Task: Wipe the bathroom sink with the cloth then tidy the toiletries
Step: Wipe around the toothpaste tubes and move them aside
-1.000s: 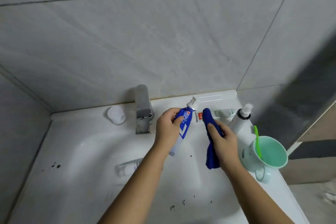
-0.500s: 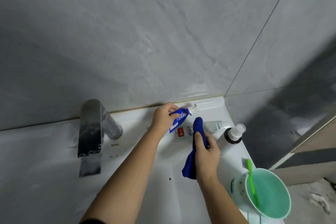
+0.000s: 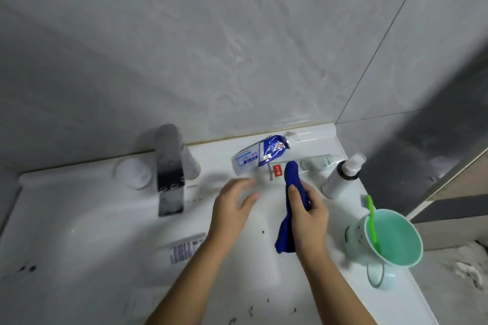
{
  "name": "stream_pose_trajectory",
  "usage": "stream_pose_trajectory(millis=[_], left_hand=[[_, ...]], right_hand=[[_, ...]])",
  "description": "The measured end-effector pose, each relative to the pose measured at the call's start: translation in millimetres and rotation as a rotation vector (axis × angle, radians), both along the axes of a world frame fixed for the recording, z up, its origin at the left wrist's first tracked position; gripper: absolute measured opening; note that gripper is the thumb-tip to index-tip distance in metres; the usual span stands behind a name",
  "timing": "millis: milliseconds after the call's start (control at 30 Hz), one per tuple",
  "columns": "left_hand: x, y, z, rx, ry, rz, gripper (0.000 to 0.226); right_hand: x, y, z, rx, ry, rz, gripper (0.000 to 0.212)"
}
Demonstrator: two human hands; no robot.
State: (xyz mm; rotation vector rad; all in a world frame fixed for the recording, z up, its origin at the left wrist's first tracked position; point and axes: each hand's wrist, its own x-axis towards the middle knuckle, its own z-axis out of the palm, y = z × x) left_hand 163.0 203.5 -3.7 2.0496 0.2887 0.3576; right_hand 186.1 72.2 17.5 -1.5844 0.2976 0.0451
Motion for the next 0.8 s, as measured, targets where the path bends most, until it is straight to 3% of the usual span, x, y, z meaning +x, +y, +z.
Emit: stream_pose_trajectory(millis=[100, 200, 333, 400, 533, 800], left_hand=[[-69.3, 27.1, -8.3, -0.067, 0.057, 0.106, 0.009], [-110.4, 76.6, -13.5, -0.061, 0.075, 0.282, 0.030], [-118.6, 146.4, -6.1, 0.019, 0.006, 0.525, 0.021], [-105.4, 176.9, -2.8, 0.082, 0.023, 0.590, 0.036], [-64.4, 216.6, 0.1, 0.106, 0.142, 0.510, 0.058], [-21.6, 233.1, -23.1, 0.114, 0.273, 0.344, 0.066]], right_hand=[[-26.9, 13.9, 19.1, -0.013, -0.057, 0.059, 0.017], [-47.9, 39.7, 38.9, 0.018, -0.090, 0.117, 0.017], [-63.9, 79.1, 51.3, 0.054, -0.110, 0.117, 0.017], [-65.1, 97.7, 57.4, 0.054, -0.128, 0.098, 0.018], [-55.5, 123.7, 71.9, 0.024, -0.162, 0.049, 0.014], [-50.8, 141.5, 64.9, -0.016, -0.186, -0.013, 0.012]])
